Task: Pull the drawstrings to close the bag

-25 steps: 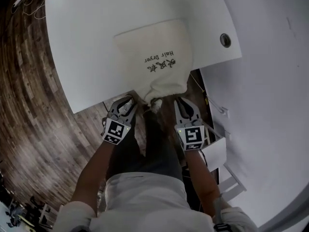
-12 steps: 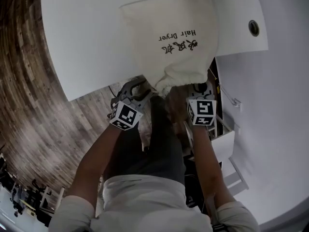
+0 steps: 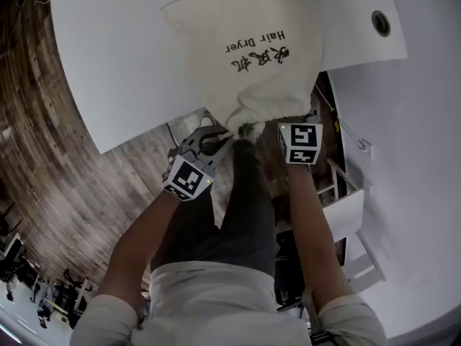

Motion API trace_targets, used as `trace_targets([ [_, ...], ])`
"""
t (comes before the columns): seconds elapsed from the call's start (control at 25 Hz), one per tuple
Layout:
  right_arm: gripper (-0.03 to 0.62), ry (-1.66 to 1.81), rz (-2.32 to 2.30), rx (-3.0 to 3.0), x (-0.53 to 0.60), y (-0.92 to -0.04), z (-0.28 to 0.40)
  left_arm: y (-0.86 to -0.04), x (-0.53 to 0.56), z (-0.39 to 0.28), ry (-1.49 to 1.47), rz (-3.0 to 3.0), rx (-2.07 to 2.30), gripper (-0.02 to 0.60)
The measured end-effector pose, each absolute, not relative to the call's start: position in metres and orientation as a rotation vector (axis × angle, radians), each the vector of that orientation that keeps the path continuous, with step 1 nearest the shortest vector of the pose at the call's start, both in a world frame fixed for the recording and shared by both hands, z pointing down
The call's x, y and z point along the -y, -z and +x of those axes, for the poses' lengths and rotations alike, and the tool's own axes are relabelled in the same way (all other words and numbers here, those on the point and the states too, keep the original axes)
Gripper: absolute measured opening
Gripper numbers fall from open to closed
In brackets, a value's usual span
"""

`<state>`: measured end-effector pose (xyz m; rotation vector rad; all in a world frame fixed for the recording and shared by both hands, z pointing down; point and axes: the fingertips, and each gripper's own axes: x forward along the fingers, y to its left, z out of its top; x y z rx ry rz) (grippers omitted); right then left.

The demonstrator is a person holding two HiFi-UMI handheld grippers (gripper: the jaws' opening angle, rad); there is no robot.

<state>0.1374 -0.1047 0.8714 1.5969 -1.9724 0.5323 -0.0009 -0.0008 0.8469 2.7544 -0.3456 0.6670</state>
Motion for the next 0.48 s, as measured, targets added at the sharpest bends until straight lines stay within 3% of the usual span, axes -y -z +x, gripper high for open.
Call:
trace_targets([
  [0.08, 0.162, -0.521, 1.61, 1.957, 0.113, -0.873, 0.143, -0.837, -0.004, -0.006, -0.629, 2.719, 0.359, 0.032],
  [0.16, 0.064, -0.512, 1.627, 1.946, 0.118, -0.869, 0.149, -0.828, -0.006, -0.013, -0.604, 2.681, 0.397, 0.032],
  [0.48, 0.044, -0.489, 1.745, 1.87, 0.096, -0.823, 0.189, -0.81, 0.002, -0.054, -0.714, 2.563, 0.66, 0.029],
])
